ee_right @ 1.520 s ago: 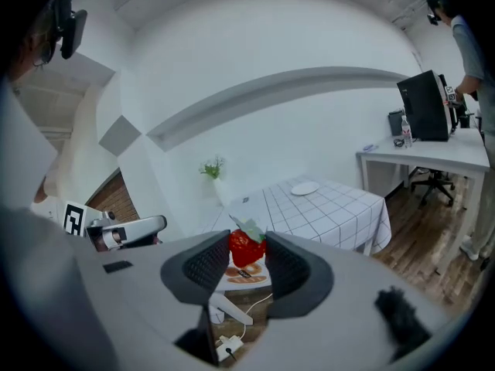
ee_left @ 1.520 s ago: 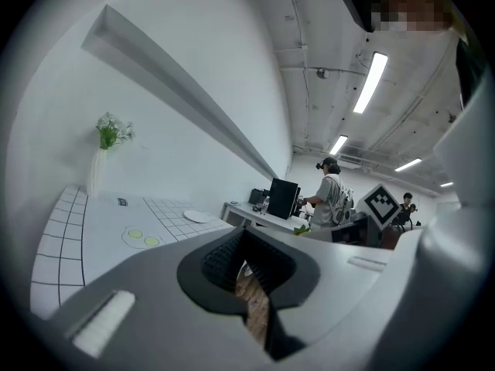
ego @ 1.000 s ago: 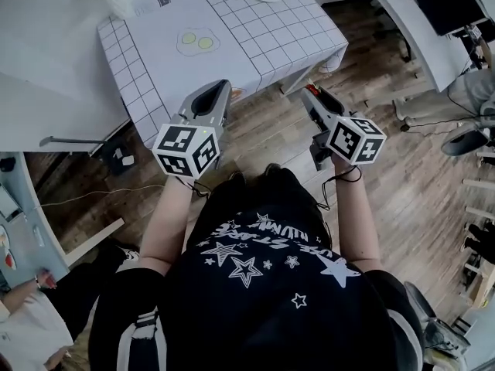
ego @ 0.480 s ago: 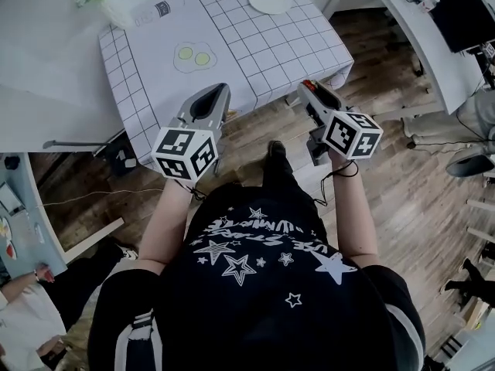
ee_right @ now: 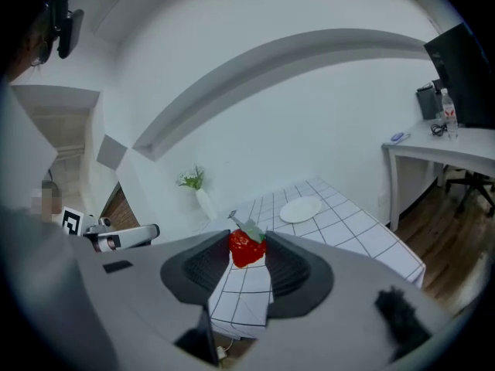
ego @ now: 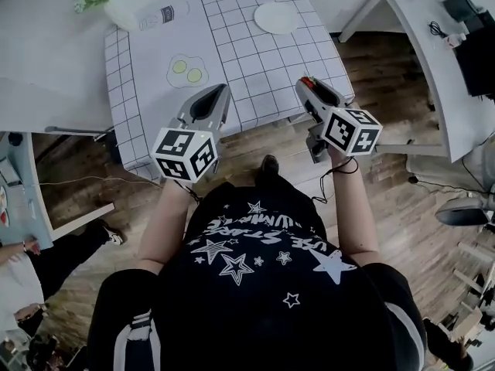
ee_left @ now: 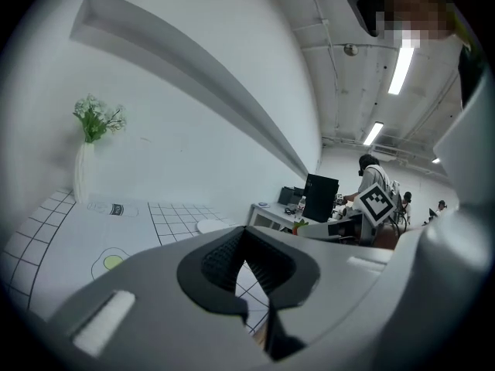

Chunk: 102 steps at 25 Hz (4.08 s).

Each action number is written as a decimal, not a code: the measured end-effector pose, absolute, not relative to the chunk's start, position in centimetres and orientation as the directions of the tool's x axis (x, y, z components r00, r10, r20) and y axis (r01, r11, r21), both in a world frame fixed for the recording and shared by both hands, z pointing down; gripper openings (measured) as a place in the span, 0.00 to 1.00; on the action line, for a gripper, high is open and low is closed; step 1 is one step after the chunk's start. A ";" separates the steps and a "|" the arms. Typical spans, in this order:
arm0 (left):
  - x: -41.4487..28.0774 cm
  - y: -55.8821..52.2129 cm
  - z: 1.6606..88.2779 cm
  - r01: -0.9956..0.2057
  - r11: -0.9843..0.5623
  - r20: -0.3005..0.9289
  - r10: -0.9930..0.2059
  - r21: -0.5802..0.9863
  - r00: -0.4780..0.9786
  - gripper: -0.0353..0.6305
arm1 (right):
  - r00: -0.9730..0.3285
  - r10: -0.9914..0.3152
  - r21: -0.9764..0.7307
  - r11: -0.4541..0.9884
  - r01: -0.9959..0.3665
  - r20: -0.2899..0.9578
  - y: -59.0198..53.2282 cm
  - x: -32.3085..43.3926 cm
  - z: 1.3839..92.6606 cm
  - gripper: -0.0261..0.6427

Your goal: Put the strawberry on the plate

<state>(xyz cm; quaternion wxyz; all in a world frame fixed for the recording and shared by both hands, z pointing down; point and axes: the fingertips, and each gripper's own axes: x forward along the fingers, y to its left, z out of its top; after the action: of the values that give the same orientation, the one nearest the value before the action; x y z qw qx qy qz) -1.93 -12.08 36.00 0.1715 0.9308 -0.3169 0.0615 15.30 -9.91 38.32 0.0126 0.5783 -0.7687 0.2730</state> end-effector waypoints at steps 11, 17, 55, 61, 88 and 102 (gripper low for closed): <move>2.8 -13.7 36.7 -0.727 -0.647 0.238 -0.687 0.229 0.686 0.07 | -0.462 -0.822 -0.419 0.310 -0.853 0.333 -13.7 19.8 39.5 0.27; 3.7 -13.5 37.0 -0.764 -0.601 0.242 -0.725 0.235 0.645 0.07 | -0.503 -0.802 -0.429 0.350 -0.833 0.321 -15.1 20.8 39.5 0.27; 7.1 -33.4 39.1 -0.750 -0.596 0.260 -0.705 0.286 0.660 0.07 | -0.456 -0.763 -0.396 0.284 -0.873 0.459 -32.8 23.5 44.0 0.27; 7.8 -34.9 40.7 -0.736 -0.611 0.287 -0.678 0.293 0.677 0.07 | -0.421 -0.739 -0.348 0.265 -0.899 0.526 -35.3 23.5 46.9 0.27; 6.4 -37.0 46.2 -0.749 -0.544 0.369 -0.653 0.378 0.661 0.07 | -0.335 -0.620 -0.179 0.301 -0.937 0.710 -39.4 21.8 54.8 0.27; 5.2 -34.9 44.7 -0.767 -0.533 0.349 -0.685 0.358 0.639 0.07 | -0.323 -0.634 -0.169 0.292 -0.941 0.703 -37.8 22.3 53.5 0.27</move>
<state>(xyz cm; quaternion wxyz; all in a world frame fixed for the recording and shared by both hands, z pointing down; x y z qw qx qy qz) 5.17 -34.94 44.67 0.2453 0.8715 -0.4164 0.0831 22.31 -37.82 53.49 0.2635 0.5185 -0.7595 0.2915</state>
